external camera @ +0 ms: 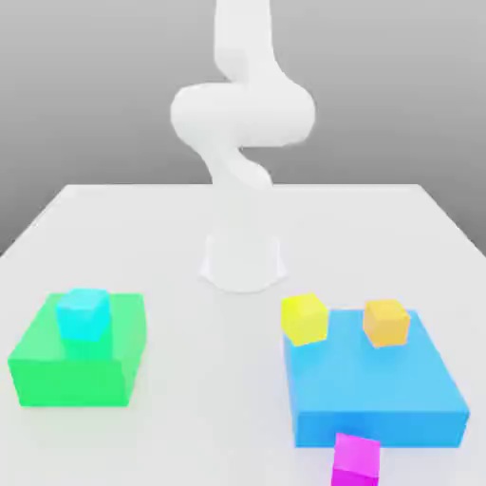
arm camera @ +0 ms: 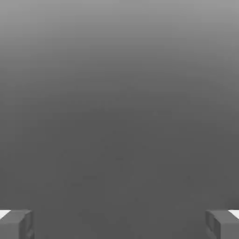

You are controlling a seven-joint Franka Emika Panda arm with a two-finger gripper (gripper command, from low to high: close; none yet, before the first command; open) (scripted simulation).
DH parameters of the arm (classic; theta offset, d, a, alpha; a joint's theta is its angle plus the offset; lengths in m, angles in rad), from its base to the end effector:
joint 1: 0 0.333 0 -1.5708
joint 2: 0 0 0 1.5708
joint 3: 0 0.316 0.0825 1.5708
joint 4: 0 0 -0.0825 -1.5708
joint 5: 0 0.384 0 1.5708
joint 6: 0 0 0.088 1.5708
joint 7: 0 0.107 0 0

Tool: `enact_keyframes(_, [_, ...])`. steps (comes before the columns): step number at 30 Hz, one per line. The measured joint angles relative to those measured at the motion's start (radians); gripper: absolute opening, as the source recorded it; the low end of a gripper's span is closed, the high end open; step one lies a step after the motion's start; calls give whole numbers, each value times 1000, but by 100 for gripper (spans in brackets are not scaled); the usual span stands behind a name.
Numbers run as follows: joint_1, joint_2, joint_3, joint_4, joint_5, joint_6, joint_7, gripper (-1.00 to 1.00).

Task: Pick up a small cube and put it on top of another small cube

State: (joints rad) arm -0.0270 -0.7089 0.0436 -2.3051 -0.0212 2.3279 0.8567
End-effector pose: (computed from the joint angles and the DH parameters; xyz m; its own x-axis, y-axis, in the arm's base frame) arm 0.3799 0.0118 0.6782 0.4924 -0.7298 0.4742 -0.5580 -0.6829 -0.4716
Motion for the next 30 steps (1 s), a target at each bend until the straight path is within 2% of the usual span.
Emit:
enact_keyframes(14, [-91,515,197,-28,-163,156,351,0])
enact_keyframes(21, [-63,766,225,-43,-222,235,508,0])
enact_keyframes(28, [-27,997,246,-62,-191,327,602,0])
enact_keyframes(30, [-7,1067,229,-53,-208,373,628,0])
